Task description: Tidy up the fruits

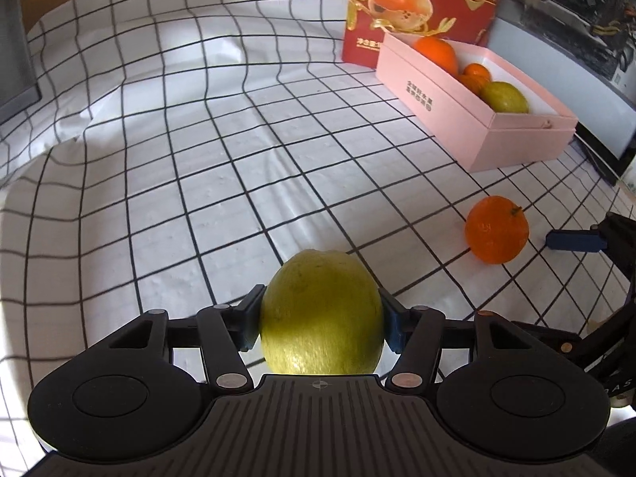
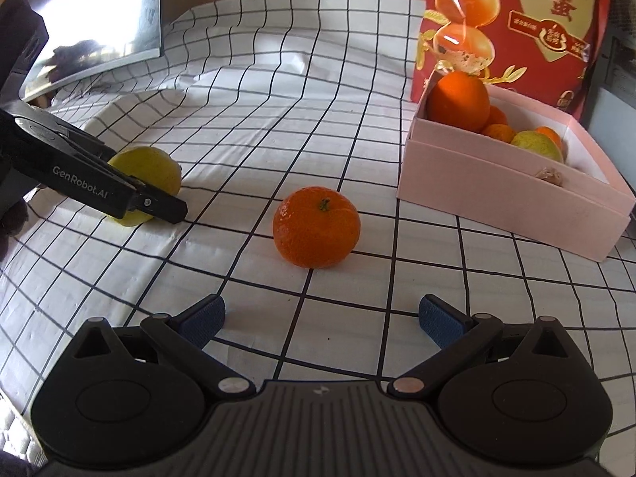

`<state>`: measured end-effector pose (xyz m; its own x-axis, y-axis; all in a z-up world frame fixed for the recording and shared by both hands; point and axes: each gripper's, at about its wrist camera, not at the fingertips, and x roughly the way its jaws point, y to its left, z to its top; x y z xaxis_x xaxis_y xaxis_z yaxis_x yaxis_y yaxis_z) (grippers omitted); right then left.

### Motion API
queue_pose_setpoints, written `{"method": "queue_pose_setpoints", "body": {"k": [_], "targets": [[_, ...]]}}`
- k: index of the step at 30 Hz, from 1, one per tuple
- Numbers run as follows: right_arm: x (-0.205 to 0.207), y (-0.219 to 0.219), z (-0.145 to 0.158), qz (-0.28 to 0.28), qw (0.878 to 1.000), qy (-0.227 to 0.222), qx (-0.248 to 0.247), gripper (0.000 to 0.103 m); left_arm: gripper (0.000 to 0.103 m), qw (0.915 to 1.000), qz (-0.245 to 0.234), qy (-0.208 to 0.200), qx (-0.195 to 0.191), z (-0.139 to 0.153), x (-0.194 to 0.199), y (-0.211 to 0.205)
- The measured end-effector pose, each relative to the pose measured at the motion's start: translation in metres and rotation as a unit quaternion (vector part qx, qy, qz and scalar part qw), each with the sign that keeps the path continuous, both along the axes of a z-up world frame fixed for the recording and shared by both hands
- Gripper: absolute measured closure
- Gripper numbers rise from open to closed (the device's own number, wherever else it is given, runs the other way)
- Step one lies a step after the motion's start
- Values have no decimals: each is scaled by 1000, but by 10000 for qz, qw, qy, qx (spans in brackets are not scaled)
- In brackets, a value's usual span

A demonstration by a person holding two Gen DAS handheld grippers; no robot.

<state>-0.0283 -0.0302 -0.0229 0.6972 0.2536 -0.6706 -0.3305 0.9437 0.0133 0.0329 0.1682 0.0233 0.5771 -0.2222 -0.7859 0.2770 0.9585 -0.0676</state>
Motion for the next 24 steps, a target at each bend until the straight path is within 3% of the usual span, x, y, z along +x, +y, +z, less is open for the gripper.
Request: {"method": "queue_pose_setpoints", "body": {"k": [3, 6, 10, 13, 16, 18, 24], "targets": [[4, -1, 1, 123, 9999, 39, 9, 0, 40, 9993, 276, 81, -252, 1, -6, 3], [15, -3, 5, -72, 9998, 78, 158, 7, 40, 9976, 475, 147, -476, 3, -19, 3], [32, -3, 7, -237, 9988, 117, 417, 8, 40, 9955, 637, 221, -673, 3, -37, -1], [38, 5, 7, -154, 9997, 36, 212, 19, 40, 9942, 686, 282, -782, 3, -47, -5], [37, 12, 9, -11, 10000, -13, 39, 36, 40, 9932, 689, 340, -877, 4, -53, -9], [36, 14, 12, 85, 10000, -1, 6, 54, 40, 9929, 655, 375, -916, 4, -54, -13], [34, -4, 19, -59, 9997, 119, 186, 54, 40, 9952, 361, 401, -822, 4, -55, -35]]}}
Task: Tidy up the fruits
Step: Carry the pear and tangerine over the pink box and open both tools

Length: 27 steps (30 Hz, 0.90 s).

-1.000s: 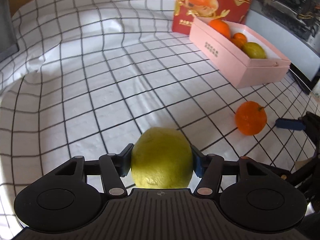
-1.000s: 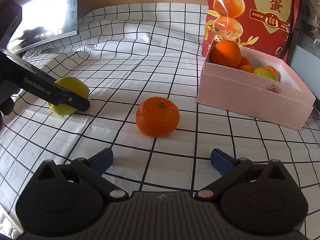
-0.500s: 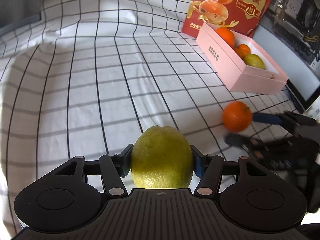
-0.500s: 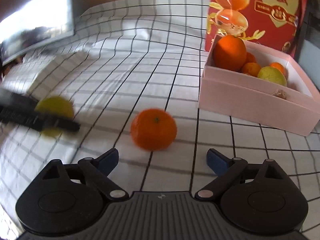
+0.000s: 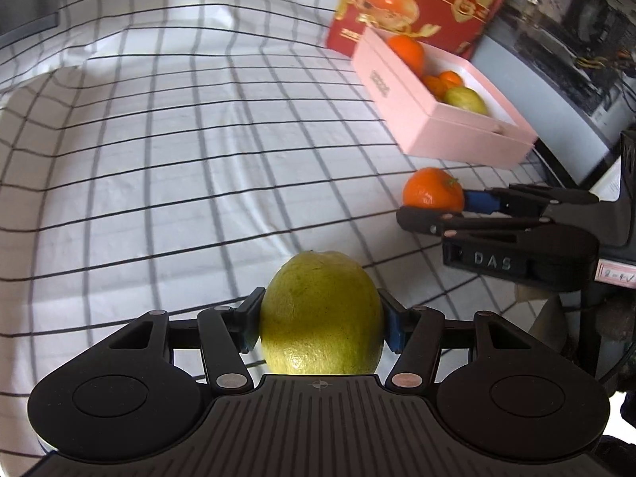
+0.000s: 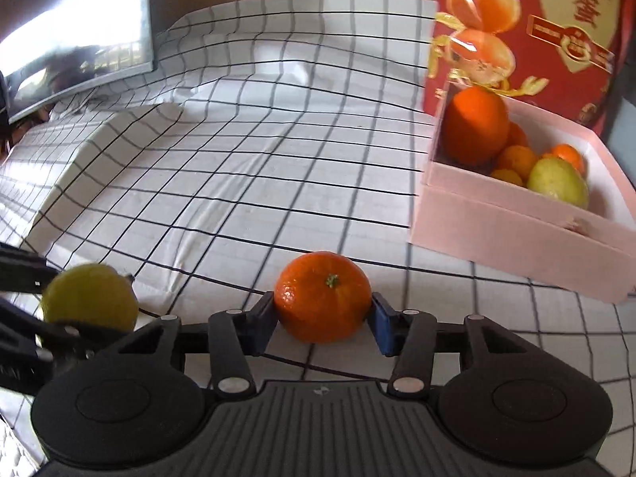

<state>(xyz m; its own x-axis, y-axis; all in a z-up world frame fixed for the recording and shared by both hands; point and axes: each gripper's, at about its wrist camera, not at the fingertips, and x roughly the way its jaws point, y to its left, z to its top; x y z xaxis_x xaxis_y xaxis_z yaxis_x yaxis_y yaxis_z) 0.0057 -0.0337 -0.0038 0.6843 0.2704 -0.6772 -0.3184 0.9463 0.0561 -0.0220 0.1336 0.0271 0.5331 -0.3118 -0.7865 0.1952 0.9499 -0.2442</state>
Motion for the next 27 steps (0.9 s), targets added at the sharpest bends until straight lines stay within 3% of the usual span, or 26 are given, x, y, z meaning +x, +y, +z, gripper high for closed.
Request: {"method": "queue_pose_setpoints", "body": {"k": [6, 13, 22, 27], "targets": [[-9, -45, 6, -422, 9990, -32, -120, 54, 40, 9990, -427, -36, -106, 1, 5, -33], [-12, -103, 18, -1056, 9944, 7, -79, 54, 40, 9969, -595, -244, -447, 17, 30, -66], [23, -141, 108, -1088, 9901, -870, -152, 54, 40, 9874, -597, -1244, -775, 88, 93, -109], [66, -156, 160, -946, 9884, -1164, -240, 54, 39, 9868, -495, -1393, -664, 108, 140, -142]]}}
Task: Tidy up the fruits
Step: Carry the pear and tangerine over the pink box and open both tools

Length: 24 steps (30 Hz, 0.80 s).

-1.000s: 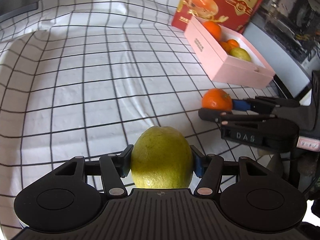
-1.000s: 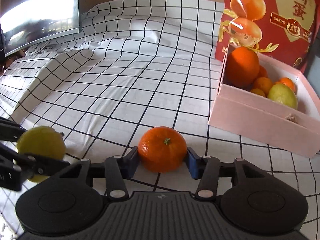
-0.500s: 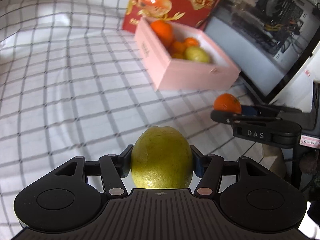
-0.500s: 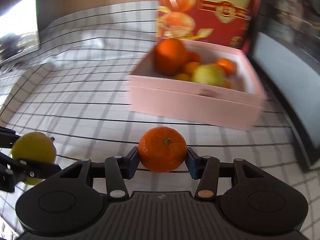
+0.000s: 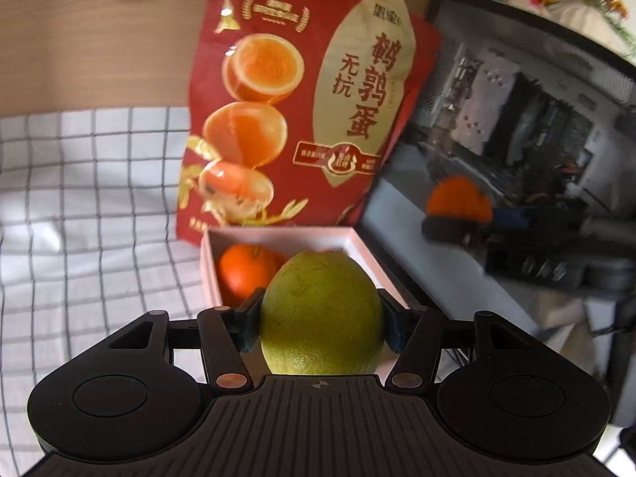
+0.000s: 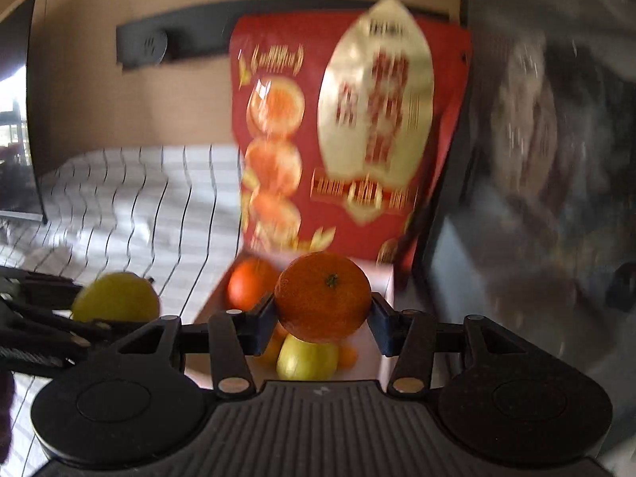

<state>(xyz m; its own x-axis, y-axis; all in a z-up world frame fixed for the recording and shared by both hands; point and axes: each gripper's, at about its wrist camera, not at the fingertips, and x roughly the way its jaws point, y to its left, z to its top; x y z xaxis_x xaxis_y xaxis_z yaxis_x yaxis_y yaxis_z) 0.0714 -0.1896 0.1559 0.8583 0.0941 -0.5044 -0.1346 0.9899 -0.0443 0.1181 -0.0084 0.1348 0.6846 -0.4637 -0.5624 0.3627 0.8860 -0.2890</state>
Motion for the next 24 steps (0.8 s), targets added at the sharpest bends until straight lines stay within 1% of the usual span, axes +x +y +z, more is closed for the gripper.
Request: {"method": "queue_pose_setpoints", "body": {"k": [2, 3, 5, 7, 9, 10, 12, 13, 15, 19, 24], "targets": [[18, -6, 11, 30, 10000, -29, -32, 54, 39, 9997, -62, 147, 207, -7, 20, -18], [26, -9, 13, 46, 10000, 2, -24, 54, 39, 9990, -109, 225, 380, -14, 31, -27], [43, -14, 12, 80, 9999, 121, -7, 54, 39, 9967, -189, 363, 700, -30, 46, -43], [57, -18, 2, 79, 9997, 221, -35, 54, 39, 9934, -279, 566, 956, -47, 59, -54], [70, -23, -10, 62, 9991, 423, 5, 54, 39, 9889, -475, 813, 1150, -62, 65, -60], [76, -25, -17, 61, 9985, 533, 44, 54, 39, 9872, -559, 867, 1218, -68, 65, -61], [83, -26, -29, 97, 9977, 670, 84, 54, 33, 9872, -602, 694, 1304, -72, 61, -61], [87, -26, -34, 120, 9973, 724, 90, 54, 33, 9868, -605, 628, 1363, -72, 61, -62], [95, -25, -43, 162, 9961, 857, 101, 54, 40, 9888, -551, 463, 1307, -67, 60, -58], [109, -19, -56, 222, 9939, 1069, 140, 54, 40, 9940, -342, 194, 1020, -47, 55, -42], [132, -9, -69, 272, 9891, 1404, 350, 54, 40, 9961, -129, 33, 873, -33, 34, -24]]}}
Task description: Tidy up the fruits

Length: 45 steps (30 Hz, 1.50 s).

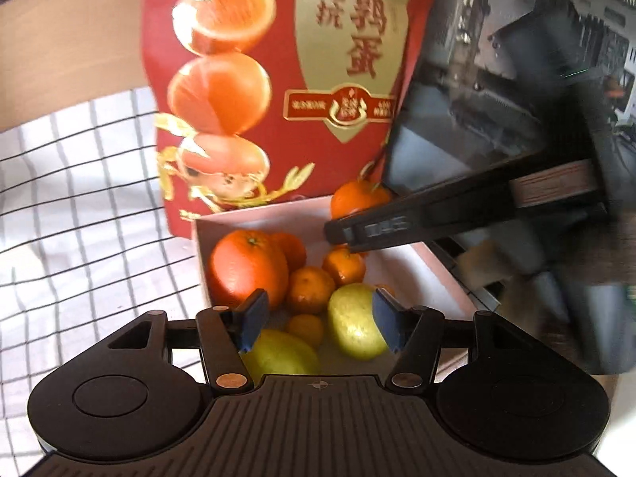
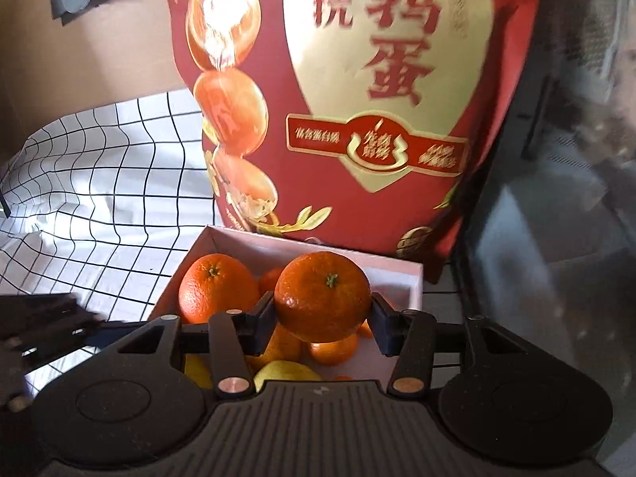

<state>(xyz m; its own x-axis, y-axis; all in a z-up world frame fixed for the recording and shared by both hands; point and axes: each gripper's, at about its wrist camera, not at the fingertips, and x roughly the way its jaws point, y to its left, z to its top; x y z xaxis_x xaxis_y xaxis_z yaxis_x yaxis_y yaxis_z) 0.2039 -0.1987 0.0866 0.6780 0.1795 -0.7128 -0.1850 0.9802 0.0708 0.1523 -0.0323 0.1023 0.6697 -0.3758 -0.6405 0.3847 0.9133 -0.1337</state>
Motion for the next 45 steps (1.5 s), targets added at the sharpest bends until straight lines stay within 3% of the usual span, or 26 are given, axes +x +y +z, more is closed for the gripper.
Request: {"method": "queue_pose_setpoints", "body": {"k": [8, 11, 14, 19, 25, 32, 34, 38, 45], "targets": [[26, 14, -35, -90, 9976, 603, 334, 53, 40, 9971, 709, -14, -275, 1, -45, 33], [16, 17, -31, -89, 9985, 440, 317, 46, 40, 9941, 1048, 115, -252, -13, -59, 46], [-16, 19, -14, -37, 9998, -19, 185, 45, 40, 9907, 1328, 178, -244, -29, -75, 57], [-100, 20, -3, 160, 9972, -729, -17, 29, 40, 9883, 1521, 72, 52, -61, -104, 62], [-174, 29, -43, 266, 9972, -637, -290, 23, 40, 9837, 1786, 168, 136, -90, -120, 62], [-172, 45, -95, 40, 9992, -104, -385, 23, 37, 9833, 1771, -179, 386, -97, -125, 50], [-170, 41, -98, -101, 9994, -185, -276, 19, 35, 9821, 1824, -256, 385, -99, -122, 48], [-163, 39, -102, -414, 9985, -137, -336, 0, 29, 9798, 1883, -397, 538, -102, -118, 39], [-171, 35, -113, -349, 9969, -672, -212, 0, 27, 9785, 1934, -463, 546, -103, -118, 38]]}}
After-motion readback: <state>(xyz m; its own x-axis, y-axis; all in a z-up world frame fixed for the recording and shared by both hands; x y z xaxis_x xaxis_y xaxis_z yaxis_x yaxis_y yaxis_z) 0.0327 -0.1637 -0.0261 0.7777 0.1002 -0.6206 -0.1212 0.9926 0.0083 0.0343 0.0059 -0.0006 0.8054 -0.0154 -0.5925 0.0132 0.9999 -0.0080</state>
